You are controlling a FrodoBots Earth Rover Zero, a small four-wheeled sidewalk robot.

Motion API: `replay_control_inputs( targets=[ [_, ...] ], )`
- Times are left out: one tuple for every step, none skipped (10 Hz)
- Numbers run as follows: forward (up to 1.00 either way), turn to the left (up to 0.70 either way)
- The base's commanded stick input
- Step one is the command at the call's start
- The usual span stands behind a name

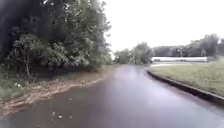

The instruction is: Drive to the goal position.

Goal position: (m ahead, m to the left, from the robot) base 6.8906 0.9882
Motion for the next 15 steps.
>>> replay_control_inputs(
  targets=[
    [0.70, -0.12],
    [0.70, -0.11],
    [0.70, -0.12],
    [0.70, -0.14],
    [0.70, -0.15],
    [0.70, -0.16],
    [0.70, -0.16],
    [0.70, -0.14],
    [0.70, -0.11],
    [0.70, -0.09],
    [0.70, -0.06],
    [0.70, -0.03],
    [0.70, -0.08],
    [0.70, -0.13],
    [0.70, -0.13]
  ],
)
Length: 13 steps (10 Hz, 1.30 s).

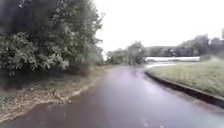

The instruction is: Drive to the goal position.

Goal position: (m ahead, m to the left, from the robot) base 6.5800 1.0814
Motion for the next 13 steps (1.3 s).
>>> replay_control_inputs(
  targets=[
    [0.70, -0.11],
    [0.70, -0.09],
    [0.70, -0.07],
    [0.70, -0.05],
    [0.70, -0.03],
    [0.70, -0.01],
    [0.70, 0.00],
    [0.70, 0.00],
    [0.70, 0.00],
    [0.70, -0.02],
    [0.70, -0.03],
    [0.70, -0.05],
    [0.70, -0.07]
  ],
)
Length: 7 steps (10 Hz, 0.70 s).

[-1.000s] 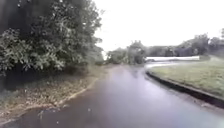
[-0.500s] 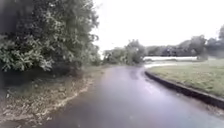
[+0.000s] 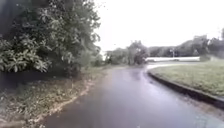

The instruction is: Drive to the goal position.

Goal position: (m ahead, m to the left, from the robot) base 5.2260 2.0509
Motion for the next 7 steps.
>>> replay_control_inputs(
  targets=[
    [0.70, -0.09],
    [0.70, -0.10],
    [0.70, -0.11],
    [0.70, -0.11],
    [0.70, -0.12],
    [0.70, -0.13],
    [0.70, -0.15]
  ],
)
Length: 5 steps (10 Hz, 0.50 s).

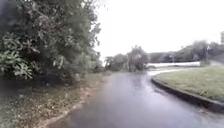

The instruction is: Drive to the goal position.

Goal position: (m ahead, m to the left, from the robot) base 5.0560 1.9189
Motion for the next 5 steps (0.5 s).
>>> replay_control_inputs(
  targets=[
    [0.70, -0.16],
    [0.70, -0.17],
    [0.70, -0.18],
    [0.70, -0.19],
    [0.70, -0.20]
  ],
)
